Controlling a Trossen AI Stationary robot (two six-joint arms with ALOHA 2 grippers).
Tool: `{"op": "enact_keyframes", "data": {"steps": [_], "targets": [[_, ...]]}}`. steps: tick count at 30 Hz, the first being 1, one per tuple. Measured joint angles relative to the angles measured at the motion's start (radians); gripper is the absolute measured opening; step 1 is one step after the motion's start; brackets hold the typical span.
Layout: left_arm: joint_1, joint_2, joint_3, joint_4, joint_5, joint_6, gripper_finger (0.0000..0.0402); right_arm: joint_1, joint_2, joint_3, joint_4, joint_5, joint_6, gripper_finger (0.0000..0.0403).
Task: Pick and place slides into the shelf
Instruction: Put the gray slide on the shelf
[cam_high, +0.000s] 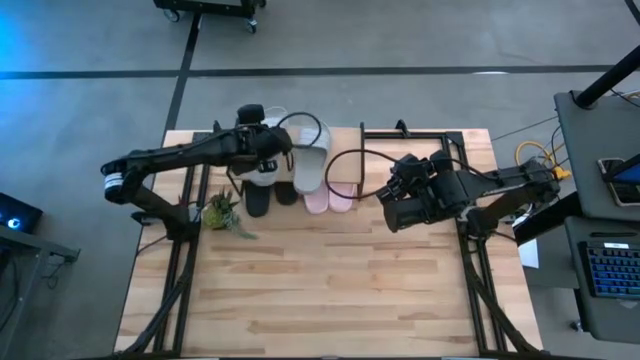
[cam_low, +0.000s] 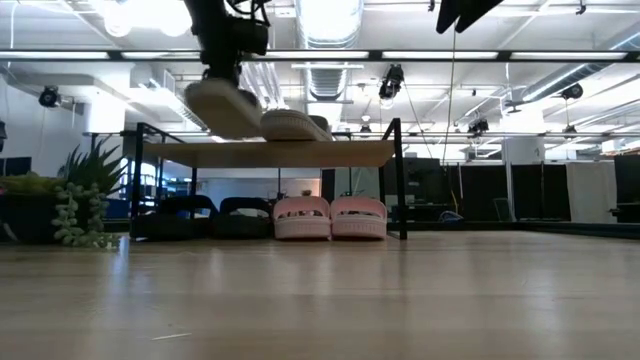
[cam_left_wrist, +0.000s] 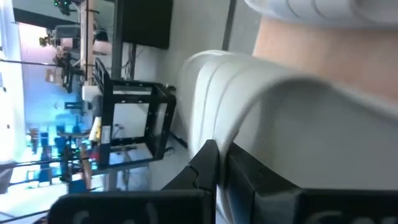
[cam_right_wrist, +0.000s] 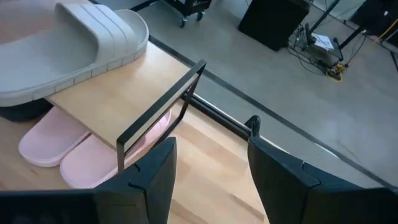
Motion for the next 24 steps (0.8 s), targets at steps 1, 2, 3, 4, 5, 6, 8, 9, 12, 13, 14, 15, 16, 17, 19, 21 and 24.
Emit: {"op": "enact_keyframes", "data": {"steps": [1, 2, 3, 4, 5, 6, 8, 9, 12, 13, 14, 15, 16, 17, 19, 21, 24], "targets": [[0.008, 0.001, 0.0, 0.02, 0.009, 0.005, 0.0, 0.0, 0.0, 0.0, 0.0, 0.0, 0.004, 0.0189], [0.016, 0.005, 0.0, 0.049, 0.025, 0.02, 0.0, 0.0, 0.0, 0.0, 0.001, 0.0, 0.006, 0.0189], [0.023, 0.009, 0.0, 0.085, 0.045, 0.039, 0.0, 0.0, 0.001, 0.0, 0.002, 0.0, 0.006, 0.0189], [0.029, 0.015, -0.003, 0.125, 0.059, 0.062, 0.0, 0.0, 0.001, 0.0, 0.002, 0.0, 0.006, 0.0189], [0.032, 0.024, -0.005, 0.155, 0.064, 0.083, 0.0, 0.0, 0.001, 0.0, 0.002, 0.0, 0.006, 0.0189], [0.036, 0.033, -0.005, 0.173, 0.063, 0.102, 0.0, 0.0, 0.001, 0.0, 0.002, 0.0, 0.006, 0.0189], [0.046, 0.052, -0.007, 0.166, 0.063, 0.109, 0.0, 0.0, 0.001, 0.0, 0.002, 0.0, 0.006, 0.0189], [0.048, 0.062, -0.008, 0.156, 0.062, 0.11, 0.0, 0.0, 0.001, 0.0, 0.002, -0.001, 0.007, 0.0189], [0.055, 0.081, -0.011, 0.146, 0.063, 0.11, 0.0, 0.0, 0.001, 0.0, 0.002, -0.008, 0.019, 0.0189], [0.055, 0.085, -0.011, 0.152, 0.064, 0.11, 0.0, 0.0, 0.001, 0.0, 0.002, -0.008, 0.021, 0.0189], [0.055, 0.088, -0.009, 0.158, 0.071, 0.109, 0.0, 0.0, 0.001, 0.0, 0.002, -0.008, 0.021, 0.0189], [0.057, 0.091, -0.009, 0.164, 0.084, 0.106, 0.0, 0.0, 0.001, 0.0, 0.002, -0.008, 0.021, 0.0189], [0.057, 0.096, -0.008, 0.167, 0.102, 0.105, 0.0, 0.0, 0.001, 0.0, 0.002, -0.008, 0.02, 0.0189], [0.057, 0.102, -0.009, 0.169, 0.114, 0.102, 0.0, 0.0, 0.001, 0.0, 0.002, -0.008, 0.018, 0.0189], [0.057, 0.11, -0.009, 0.171, 0.137, 0.08, 0.0, 0.0, 0.001, 0.0, 0.001, -0.008, 0.009, 0.0189], [0.057, 0.112, -0.009, 0.151, 0.163, 0.054, 0.0, 0.0, 0.001, 0.0, 0.001, -0.008, 0.001, 0.0189], [0.056, 0.112, -0.012, 0.127, 0.171, 0.026, 0.0, 0.0, 0.001, 0.0, 0.001, -0.008, 0.0, 0.0189]]}}
